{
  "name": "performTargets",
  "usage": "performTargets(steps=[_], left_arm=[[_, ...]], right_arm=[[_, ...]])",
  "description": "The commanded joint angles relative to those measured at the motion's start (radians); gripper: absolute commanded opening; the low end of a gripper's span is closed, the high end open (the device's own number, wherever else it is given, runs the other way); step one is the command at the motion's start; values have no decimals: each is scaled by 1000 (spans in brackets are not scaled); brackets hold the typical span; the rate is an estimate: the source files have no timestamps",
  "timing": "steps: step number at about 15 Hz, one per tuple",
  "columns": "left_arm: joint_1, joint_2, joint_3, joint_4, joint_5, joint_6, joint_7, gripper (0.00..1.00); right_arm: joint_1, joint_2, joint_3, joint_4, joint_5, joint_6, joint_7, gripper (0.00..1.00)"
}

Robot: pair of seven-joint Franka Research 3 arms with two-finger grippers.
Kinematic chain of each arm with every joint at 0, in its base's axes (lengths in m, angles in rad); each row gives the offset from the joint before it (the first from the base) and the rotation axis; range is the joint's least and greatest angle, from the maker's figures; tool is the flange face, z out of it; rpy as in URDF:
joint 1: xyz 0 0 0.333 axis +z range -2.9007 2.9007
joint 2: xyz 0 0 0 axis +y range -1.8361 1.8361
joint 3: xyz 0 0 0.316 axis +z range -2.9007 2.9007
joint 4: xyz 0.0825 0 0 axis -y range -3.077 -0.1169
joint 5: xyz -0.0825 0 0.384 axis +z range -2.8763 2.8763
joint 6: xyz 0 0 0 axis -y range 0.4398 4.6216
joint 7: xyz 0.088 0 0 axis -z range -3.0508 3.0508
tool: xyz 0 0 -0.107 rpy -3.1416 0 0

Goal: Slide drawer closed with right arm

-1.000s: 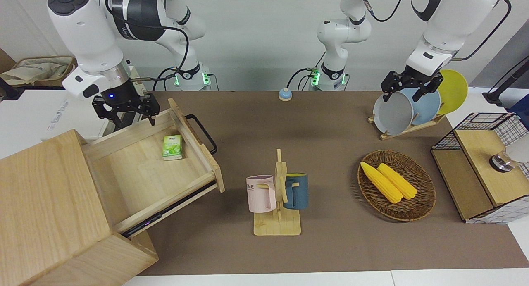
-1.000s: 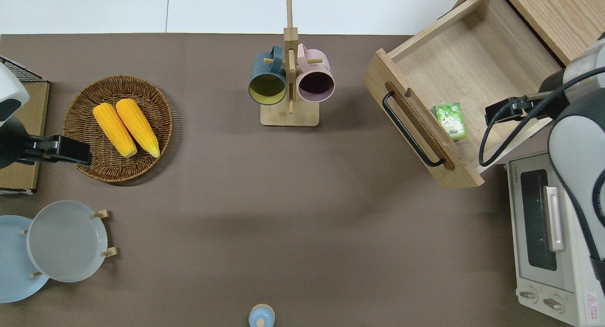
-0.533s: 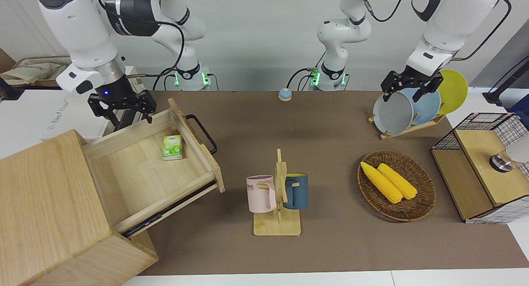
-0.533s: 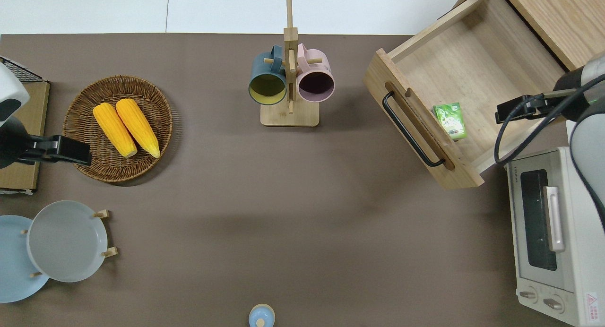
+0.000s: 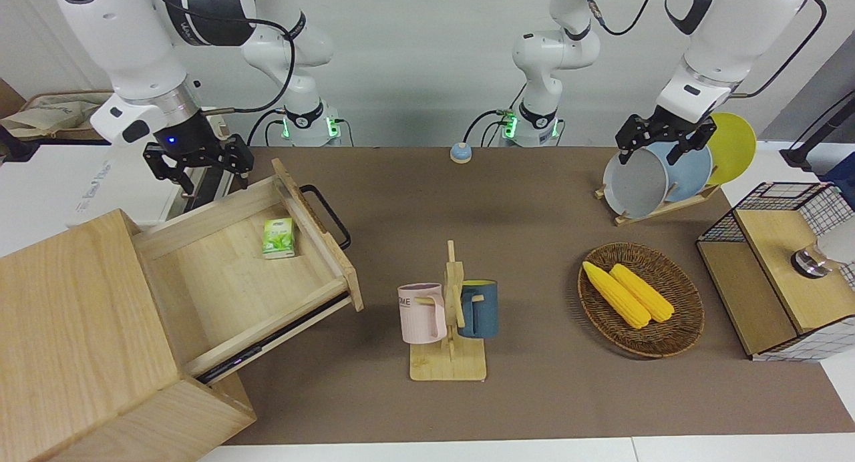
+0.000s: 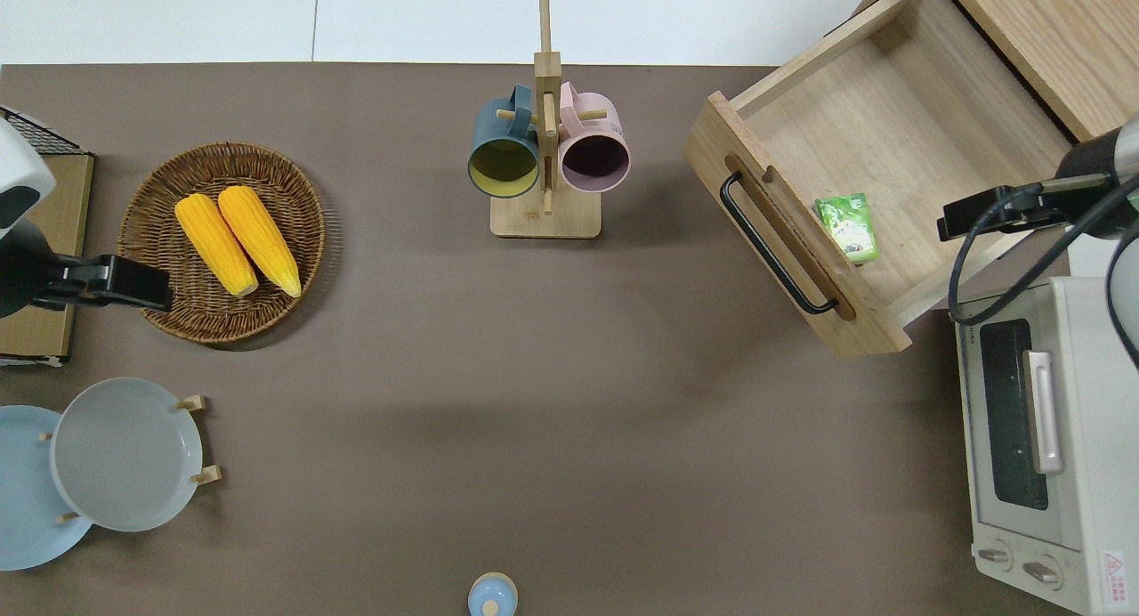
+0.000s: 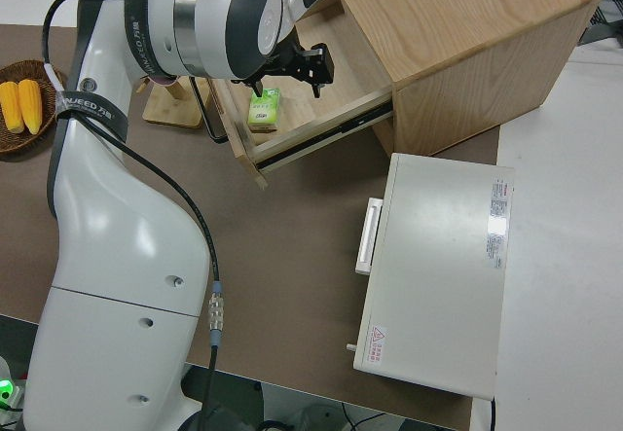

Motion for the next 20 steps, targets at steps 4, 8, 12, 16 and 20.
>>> performTargets(steps=[4,8,12,16,20], left_arm=[[-7,-4,0,9,18,-18,-10,993],[-7,-4,0,10,18,-18,-10,993],[-7,-4,0,10,18,-18,-10,993],[-7,-4,0,10,18,-18,-10,993],[-7,-4,0,9,18,-18,-10,993]], right_arm=[[-16,-157,29,-135,-52,-12,66,987],[-12,-215,29,-214,-58,24,82,987],[-5,-222,31,-265,-58,99,109,985],[13,-209,32,-274,-60,143,134,985],[11,-208,49,-273,-64,108,106,985]])
